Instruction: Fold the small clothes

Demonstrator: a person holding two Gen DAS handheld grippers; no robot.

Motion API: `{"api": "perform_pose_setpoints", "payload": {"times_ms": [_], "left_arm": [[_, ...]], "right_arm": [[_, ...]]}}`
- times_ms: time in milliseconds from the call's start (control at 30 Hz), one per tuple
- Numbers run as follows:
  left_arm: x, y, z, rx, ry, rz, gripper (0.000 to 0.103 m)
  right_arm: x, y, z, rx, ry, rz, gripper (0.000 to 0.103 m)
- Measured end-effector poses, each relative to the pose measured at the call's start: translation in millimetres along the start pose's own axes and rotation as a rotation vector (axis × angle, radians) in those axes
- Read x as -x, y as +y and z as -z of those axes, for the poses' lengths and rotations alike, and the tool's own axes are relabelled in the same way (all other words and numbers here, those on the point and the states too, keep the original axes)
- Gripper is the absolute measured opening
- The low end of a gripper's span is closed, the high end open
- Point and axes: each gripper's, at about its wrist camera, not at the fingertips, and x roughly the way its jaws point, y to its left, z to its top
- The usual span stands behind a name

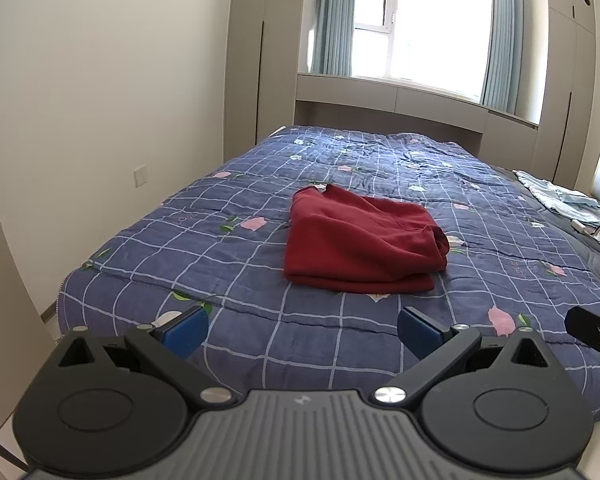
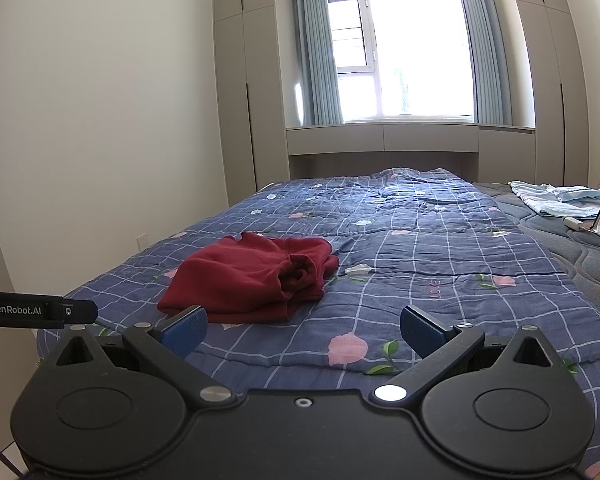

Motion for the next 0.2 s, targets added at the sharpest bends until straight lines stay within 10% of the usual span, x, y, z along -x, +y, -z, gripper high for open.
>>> {"api": "perform_pose_setpoints", "payload": {"times_ms": [200], "left_arm": [[-0.5, -0.2, 0.5, 0.001, 0.001, -0.001, 0.103]], "right_arm": [[0.2, 0.3, 2.7, 0.0, 0.005, 0.001, 0.102]]}}
